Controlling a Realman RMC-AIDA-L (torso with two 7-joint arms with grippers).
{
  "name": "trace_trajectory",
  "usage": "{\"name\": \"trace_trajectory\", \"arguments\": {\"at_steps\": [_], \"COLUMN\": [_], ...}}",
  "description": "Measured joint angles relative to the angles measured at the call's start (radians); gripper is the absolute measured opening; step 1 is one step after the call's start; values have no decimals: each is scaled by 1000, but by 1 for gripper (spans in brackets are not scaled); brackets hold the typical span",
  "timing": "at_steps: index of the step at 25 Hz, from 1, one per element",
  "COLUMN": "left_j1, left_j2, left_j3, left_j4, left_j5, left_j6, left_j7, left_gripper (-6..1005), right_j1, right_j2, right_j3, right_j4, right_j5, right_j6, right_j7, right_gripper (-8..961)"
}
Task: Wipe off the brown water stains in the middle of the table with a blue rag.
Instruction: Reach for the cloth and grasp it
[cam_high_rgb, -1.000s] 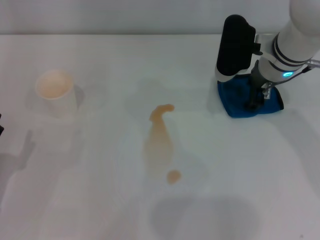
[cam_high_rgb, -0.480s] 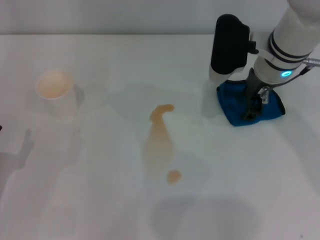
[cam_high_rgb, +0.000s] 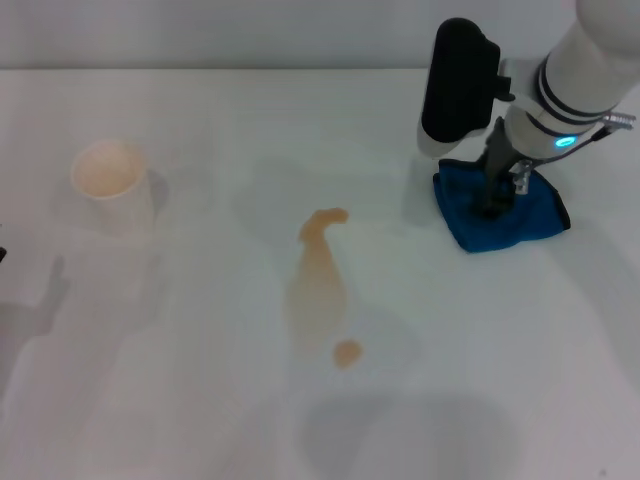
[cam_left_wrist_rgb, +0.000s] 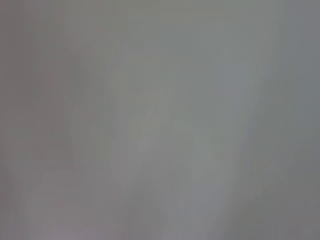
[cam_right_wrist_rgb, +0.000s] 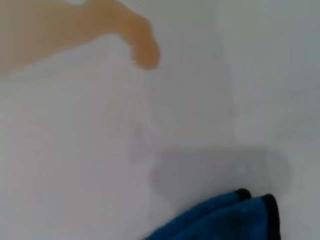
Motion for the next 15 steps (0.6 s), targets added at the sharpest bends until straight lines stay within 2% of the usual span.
{"name": "trace_trajectory", "arguments": {"at_steps": [4, 15], "left_j1": [0, -1], "left_j2": [0, 0], "left_j3": [2, 2], "left_j4": [0, 0], "left_j5": [0, 0], "left_j6": [-1, -7], "left_j7": [0, 0], "left_gripper": [862, 862], "right_j1": [27, 61], "right_j2": [0, -3], "right_j3": [0, 10], "right_j4": [67, 102], "right_j5": [1, 15], "right_j6": [6, -48], "right_j7": [-3, -6], "right_gripper": [633, 631]}}
